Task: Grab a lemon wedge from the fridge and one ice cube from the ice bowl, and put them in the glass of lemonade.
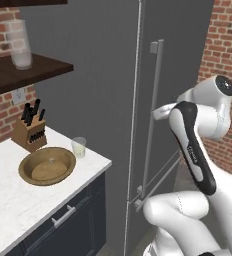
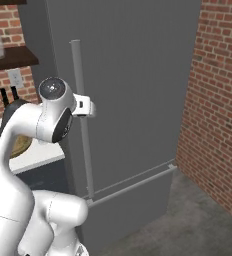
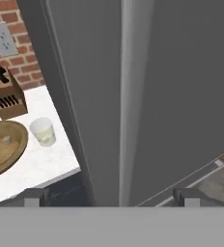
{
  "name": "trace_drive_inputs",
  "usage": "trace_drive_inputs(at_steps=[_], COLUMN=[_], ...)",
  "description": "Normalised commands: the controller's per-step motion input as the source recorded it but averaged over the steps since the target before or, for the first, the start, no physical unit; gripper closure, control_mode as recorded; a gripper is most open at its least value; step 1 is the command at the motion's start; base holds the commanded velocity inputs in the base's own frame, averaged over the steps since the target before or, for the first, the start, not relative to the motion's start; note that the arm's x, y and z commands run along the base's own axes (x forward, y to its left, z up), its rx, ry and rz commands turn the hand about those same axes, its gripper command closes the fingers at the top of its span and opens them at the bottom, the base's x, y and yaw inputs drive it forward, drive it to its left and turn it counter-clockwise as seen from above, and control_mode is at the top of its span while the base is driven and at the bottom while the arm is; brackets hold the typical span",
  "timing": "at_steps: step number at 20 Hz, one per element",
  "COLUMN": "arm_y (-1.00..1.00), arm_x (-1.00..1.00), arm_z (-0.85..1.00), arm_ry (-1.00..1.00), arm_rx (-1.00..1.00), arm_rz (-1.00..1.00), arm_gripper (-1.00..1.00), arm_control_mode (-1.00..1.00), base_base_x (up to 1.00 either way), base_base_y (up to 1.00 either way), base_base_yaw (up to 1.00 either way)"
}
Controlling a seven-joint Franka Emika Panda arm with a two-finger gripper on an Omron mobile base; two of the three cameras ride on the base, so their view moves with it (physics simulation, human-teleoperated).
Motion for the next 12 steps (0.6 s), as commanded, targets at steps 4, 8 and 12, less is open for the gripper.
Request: trace_drive_inputs(at_steps=[4, 8, 12], arm_y=[0.12, 0.10, 0.00], arm_x=[0.78, 0.75, 0.51], arm_z=[-0.07, -0.29, -0.36], arm_ry=[0.15, 0.04, 0.00], arm_rx=[-0.06, 0.00, 0.02], arm_rz=[0.00, 0.02, 0.05], arm_gripper=[-1.00, -1.00, -1.00], arm_control_mode=[-1.00, -1.00, -1.00], base_base_x=[0.00, 0.00, 0.00], base_base_y=[0.00, 0.00, 0.00], base_base_yaw=[0.00, 0.00, 0.00])
